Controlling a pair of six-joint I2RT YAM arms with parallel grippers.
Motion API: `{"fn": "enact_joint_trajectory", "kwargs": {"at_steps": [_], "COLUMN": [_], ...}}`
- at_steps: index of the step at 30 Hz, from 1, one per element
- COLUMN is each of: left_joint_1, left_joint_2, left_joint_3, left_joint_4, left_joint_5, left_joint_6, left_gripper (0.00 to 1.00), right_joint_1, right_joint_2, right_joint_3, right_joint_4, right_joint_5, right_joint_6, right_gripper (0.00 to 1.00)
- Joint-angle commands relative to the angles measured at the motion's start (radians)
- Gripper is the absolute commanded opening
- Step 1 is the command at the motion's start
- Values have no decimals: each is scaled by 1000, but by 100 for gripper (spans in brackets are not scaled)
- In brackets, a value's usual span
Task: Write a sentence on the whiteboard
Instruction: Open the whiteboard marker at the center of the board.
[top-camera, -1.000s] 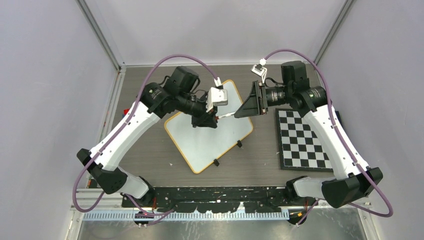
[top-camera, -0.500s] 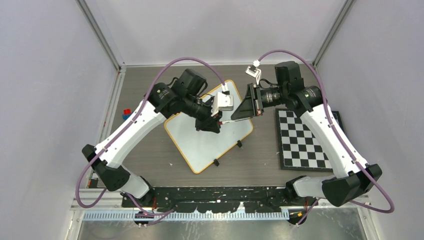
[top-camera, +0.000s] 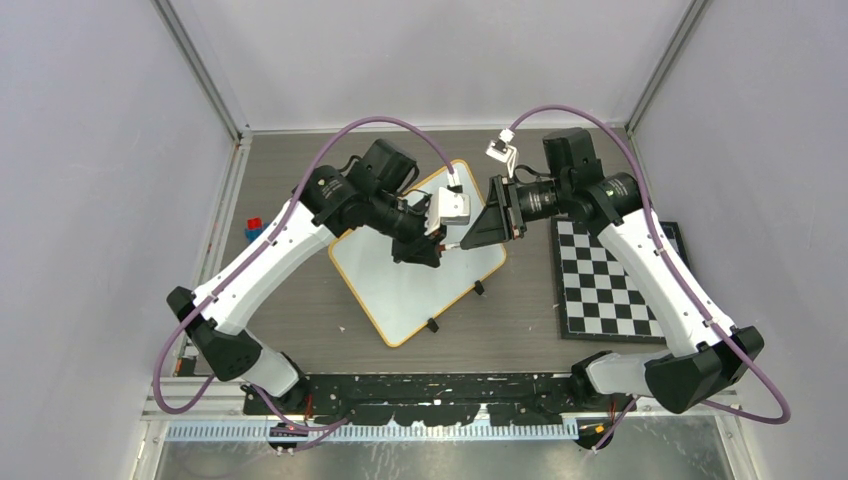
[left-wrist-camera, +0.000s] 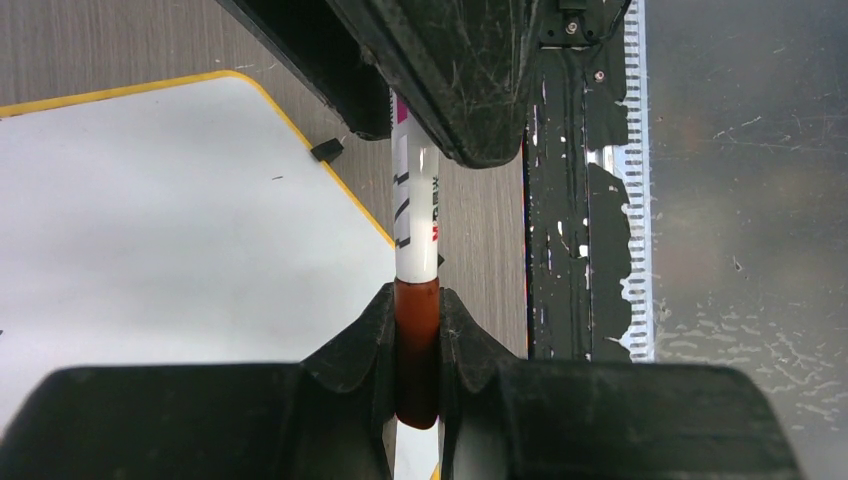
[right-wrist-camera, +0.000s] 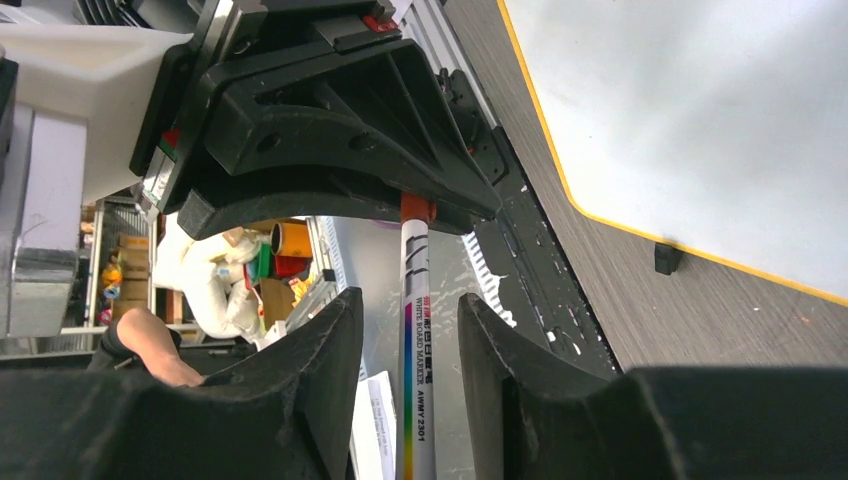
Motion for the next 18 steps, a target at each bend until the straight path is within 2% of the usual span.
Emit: {"fn": "enact_joint_trajectory", "kwargs": {"at_steps": [1, 18], "left_joint_1": [-3, -30], "left_joint_2": [-3, 33], "left_joint_3": [38, 70], "left_joint_4": [-7, 4], "left_joint_5": [-4, -12], "left_joint_6": [12, 4], "left_gripper": [0, 0], "right_joint_1": [12, 40], "right_joint_2": [-22, -3], "right_joint_3": [7, 17], "right_joint_4": [-25, -15], "right_joint_5": [7, 9], "right_joint_6": [-44, -34], "right_gripper": [45, 34]}}
